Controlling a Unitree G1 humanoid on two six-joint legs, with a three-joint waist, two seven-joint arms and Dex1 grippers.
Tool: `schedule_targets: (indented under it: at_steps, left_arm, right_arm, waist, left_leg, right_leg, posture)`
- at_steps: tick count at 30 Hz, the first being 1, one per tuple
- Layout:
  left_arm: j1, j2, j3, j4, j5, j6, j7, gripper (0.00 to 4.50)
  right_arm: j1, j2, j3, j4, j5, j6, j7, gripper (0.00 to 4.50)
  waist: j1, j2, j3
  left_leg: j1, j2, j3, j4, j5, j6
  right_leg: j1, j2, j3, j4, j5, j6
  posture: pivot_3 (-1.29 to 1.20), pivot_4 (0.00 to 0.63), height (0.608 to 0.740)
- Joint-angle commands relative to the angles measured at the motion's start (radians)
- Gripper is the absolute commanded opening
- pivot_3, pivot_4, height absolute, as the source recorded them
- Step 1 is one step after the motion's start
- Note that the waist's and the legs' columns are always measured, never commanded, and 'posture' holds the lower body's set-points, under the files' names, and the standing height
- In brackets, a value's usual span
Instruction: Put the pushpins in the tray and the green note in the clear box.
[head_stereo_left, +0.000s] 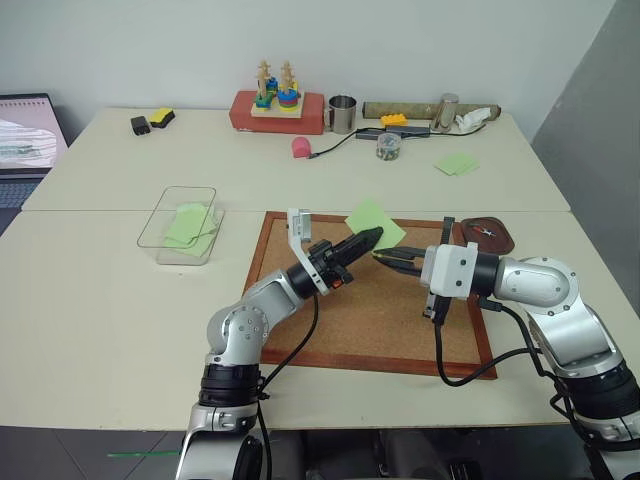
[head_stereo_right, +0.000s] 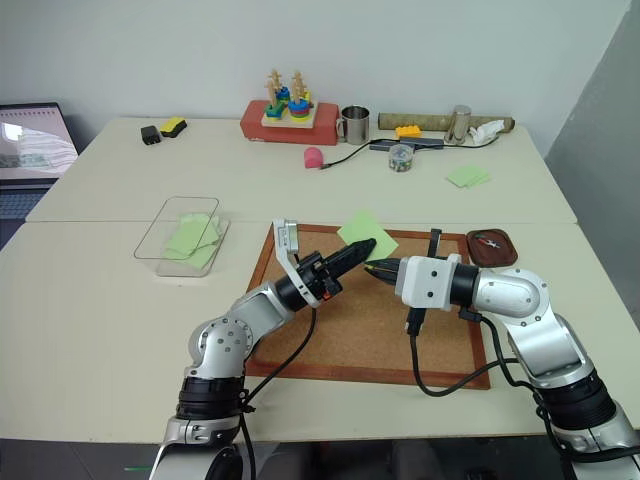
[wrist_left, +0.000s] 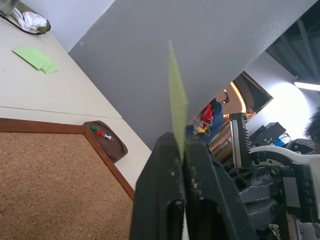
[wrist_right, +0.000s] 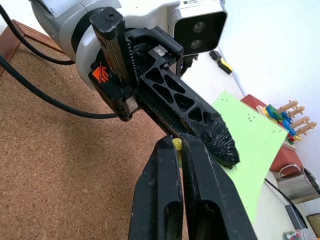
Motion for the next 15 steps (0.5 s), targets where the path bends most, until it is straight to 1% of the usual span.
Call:
schedule_targets:
  at_steps: [1, 9, 11, 15]
  left_arm:
    - [-0.016, -0.004, -0.005, 0.036, 0.054, -0.051, 0.025, 0.02]
    - [-0.026, -0.019, -0.007, 0.085, 0.116, -0.105, 0.058, 0.02]
    - [-0.025, -0.019, -0.008, 0.081, 0.123, -0.110, 0.058, 0.02]
    - [-0.013, -0.004, -0.012, 0.028, 0.129, -0.109, 0.059, 0.02]
  right_arm:
    - [-0.009, 0.010, -0.017, -0.048, 0.022, -0.008, -0.007, 0.00]
    - [-0.001, 0.026, -0.057, -0.100, 0.066, 0.057, -0.038, 0.00]
    - [0.011, 0.018, -0.095, -0.102, 0.075, 0.108, -0.065, 0.00]
    - [0.066, -0.031, -0.181, -0.005, 0.010, 0.183, -0.135, 0.00]
  waist:
    - [0.000, 0.000, 0.000]
    - [0.000, 0.000, 0.000]
    - [0.000, 0.000, 0.000]
    - [0.002, 0.000, 0.000]
  left_leg:
    - [0.000, 0.000, 0.000, 0.000, 0.000, 0.000]
    - [0.000, 0.000, 0.000, 0.000, 0.000, 0.000]
    - [0.000, 0.000, 0.000, 0.000, 0.000, 0.000]
    - [0.000, 0.000, 0.000, 0.000, 0.000, 0.000]
  right_leg:
    - [0.000, 0.000, 0.000, 0.000, 0.000, 0.000]
    - [0.000, 0.000, 0.000, 0.001, 0.000, 0.000]
    - [0.000, 0.000, 0.000, 0.001, 0.000, 0.000]
    - [0.000, 0.000, 0.000, 0.001, 0.000, 0.000]
  posture:
    - [0.00, 0.150, 0.740]
    - [0.00, 0.150, 0.740]
    - [0.00, 0.150, 0.740]
    - [0.00, 0.150, 0.740]
